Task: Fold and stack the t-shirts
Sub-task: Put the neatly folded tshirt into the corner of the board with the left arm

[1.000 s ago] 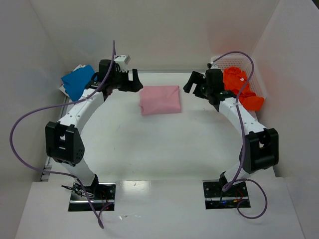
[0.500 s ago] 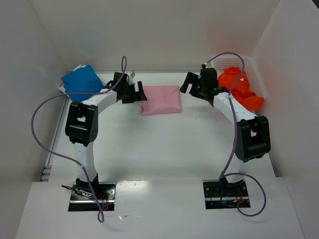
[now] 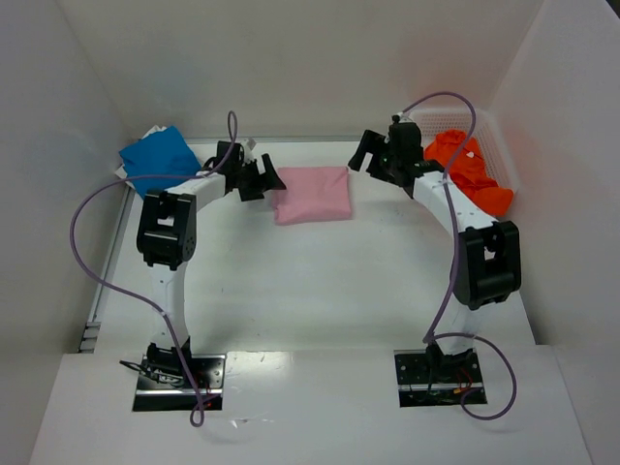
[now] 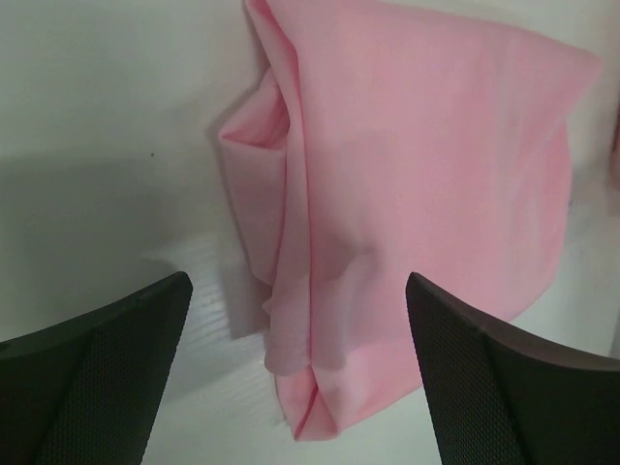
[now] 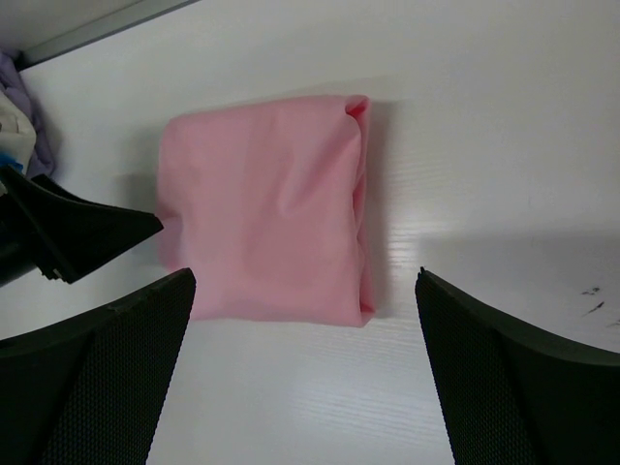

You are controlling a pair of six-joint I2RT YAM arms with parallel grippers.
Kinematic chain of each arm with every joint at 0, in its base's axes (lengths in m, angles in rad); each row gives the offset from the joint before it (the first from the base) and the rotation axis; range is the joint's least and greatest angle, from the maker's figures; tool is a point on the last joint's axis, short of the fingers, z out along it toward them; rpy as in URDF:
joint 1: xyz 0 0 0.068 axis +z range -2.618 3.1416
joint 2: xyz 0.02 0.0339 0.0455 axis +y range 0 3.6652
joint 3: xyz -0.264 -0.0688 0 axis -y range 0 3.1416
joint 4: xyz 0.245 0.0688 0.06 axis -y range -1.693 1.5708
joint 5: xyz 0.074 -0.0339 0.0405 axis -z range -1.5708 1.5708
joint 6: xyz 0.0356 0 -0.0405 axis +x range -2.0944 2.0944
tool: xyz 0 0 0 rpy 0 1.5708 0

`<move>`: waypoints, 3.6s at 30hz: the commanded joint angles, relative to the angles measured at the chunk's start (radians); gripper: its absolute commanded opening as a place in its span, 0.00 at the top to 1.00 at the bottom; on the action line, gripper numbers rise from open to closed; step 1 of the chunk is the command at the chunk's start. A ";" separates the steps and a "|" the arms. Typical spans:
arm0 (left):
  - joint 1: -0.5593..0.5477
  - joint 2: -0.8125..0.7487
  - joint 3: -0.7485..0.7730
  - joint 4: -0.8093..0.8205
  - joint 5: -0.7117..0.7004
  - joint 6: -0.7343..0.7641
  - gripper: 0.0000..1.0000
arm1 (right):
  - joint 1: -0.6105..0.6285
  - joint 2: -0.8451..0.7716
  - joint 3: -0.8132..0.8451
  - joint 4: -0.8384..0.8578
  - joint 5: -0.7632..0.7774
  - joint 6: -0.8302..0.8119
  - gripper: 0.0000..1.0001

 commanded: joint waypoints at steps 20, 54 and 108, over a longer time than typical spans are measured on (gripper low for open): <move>-0.065 0.109 0.077 -0.018 -0.078 -0.227 0.02 | 0.008 0.185 0.245 -0.095 -0.007 -0.060 0.00; -0.076 0.081 0.178 -0.038 -0.251 -0.195 1.00 | -0.022 -0.091 -0.038 -0.039 0.024 -0.061 0.00; 0.379 0.176 1.051 -0.496 -0.326 0.099 1.00 | -0.022 -0.190 -0.222 0.007 0.015 0.005 0.00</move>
